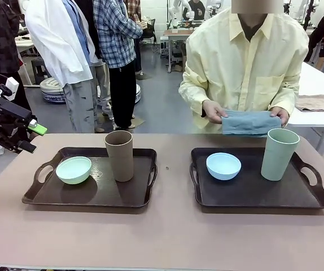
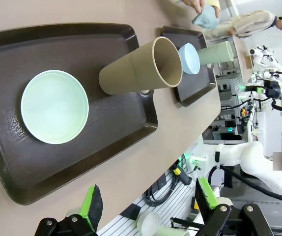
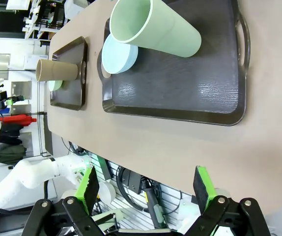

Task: Set up a tray with a mat and arrange the tableware.
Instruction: Pick up the Picnic Bowl and Reusable plastic cup from the Handle tray in front of the human's position and hold them in the air.

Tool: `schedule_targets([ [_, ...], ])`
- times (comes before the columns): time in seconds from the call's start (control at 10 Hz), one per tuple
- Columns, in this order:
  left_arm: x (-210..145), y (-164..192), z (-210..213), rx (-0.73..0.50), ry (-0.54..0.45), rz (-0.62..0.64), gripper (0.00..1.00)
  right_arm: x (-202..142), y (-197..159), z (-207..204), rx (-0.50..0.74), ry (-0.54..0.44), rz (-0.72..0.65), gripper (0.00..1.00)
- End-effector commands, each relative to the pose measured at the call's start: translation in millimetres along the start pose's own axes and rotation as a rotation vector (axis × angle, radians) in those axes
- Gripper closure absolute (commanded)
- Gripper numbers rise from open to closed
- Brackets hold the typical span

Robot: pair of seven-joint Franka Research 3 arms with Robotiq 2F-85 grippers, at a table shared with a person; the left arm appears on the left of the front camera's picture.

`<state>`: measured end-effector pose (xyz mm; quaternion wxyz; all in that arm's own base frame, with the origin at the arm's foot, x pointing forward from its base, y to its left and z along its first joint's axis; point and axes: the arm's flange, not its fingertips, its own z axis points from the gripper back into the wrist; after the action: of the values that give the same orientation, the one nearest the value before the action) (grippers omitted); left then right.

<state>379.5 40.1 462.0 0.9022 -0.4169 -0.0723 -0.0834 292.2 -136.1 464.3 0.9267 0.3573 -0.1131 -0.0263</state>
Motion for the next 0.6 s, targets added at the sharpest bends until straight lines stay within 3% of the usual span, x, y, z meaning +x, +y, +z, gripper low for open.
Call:
schedule_targets([
  [0.0, 1.1, -0.8, -1.1, -0.012, -0.005, 0.003, 0.00, -0.3, -1.1, 0.3, 0.011, 0.000, 0.002, 0.00],
  [0.5, 1.1, -0.8, -1.1, -0.012, -0.005, 0.003, 0.00, -0.3, -1.1, 0.3, 0.011, 0.000, 0.002, 0.00],
])
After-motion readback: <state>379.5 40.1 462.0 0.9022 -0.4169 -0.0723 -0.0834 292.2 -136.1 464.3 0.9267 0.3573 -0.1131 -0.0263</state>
